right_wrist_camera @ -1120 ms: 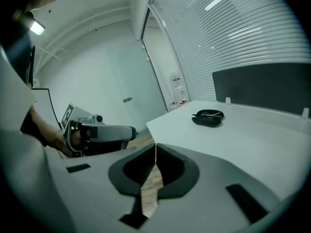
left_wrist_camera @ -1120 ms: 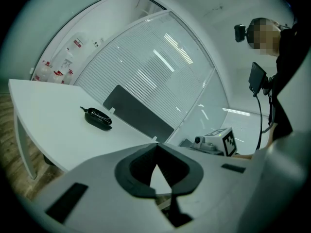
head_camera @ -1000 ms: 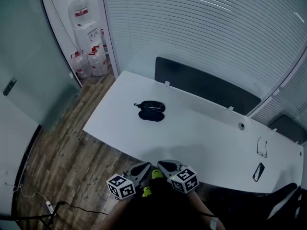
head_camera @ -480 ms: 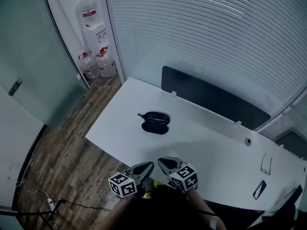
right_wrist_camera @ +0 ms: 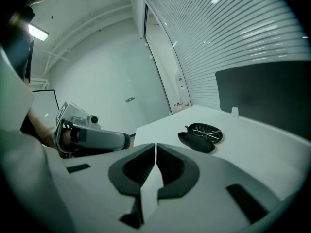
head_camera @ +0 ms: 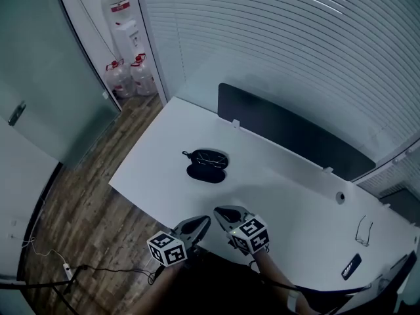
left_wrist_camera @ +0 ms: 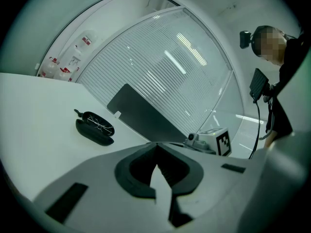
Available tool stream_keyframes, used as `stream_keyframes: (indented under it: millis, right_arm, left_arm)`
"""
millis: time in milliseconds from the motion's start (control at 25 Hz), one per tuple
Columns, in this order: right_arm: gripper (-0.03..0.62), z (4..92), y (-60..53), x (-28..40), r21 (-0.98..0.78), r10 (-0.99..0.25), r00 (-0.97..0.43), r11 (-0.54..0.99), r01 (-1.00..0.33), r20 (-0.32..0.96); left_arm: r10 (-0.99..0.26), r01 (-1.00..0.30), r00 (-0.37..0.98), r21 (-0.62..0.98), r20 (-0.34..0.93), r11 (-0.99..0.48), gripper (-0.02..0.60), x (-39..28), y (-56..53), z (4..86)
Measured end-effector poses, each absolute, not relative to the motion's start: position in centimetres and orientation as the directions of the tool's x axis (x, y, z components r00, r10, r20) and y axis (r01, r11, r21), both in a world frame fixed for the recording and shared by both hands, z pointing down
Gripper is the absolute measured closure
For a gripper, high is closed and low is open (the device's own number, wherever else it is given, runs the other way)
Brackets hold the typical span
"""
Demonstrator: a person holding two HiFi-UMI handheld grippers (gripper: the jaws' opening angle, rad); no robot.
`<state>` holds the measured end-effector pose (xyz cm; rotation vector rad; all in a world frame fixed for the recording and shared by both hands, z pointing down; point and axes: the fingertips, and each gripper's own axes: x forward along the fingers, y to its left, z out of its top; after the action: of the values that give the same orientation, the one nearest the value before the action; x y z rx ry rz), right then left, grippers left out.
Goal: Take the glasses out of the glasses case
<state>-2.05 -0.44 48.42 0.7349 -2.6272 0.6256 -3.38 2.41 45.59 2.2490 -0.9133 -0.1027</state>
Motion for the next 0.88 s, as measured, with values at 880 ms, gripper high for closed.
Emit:
stream_keyframes:
  millis: [880]
  right_arm:
    - [0.572,49.2,-6.7,-3.0,-0.165,-0.438,-0.726,0.787,-0.595,0.530]
  left_arm:
    - [-0.566,-0.532,0.805,0.641,0.180,-0.553,0.572,-2.8,-3.4,46.9]
